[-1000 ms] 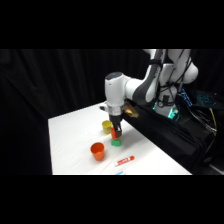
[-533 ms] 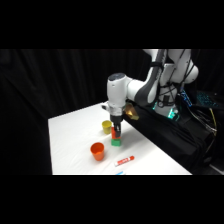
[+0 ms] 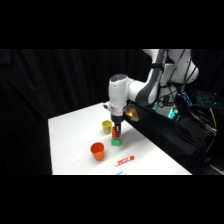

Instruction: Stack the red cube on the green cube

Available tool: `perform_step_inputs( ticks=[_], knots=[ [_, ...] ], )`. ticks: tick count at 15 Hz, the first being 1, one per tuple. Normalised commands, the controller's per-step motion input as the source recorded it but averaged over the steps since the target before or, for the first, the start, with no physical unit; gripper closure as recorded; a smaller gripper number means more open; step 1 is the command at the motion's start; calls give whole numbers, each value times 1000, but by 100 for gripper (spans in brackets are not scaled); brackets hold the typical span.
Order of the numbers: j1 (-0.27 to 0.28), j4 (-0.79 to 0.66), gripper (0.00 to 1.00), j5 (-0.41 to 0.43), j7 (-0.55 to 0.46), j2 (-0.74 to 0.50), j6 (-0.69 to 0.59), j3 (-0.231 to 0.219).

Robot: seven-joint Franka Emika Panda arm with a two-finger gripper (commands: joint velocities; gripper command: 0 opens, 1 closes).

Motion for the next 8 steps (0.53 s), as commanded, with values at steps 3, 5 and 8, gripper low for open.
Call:
perform_step_inputs(
  ticks=[3, 5, 8],
  knots=[
    [63, -141, 74, -49, 126, -93, 216, -61],
    [63, -114, 74, -29, 86, -66, 226, -57],
    [61, -84, 74, 2, 47, -52, 187, -47]
  ],
)
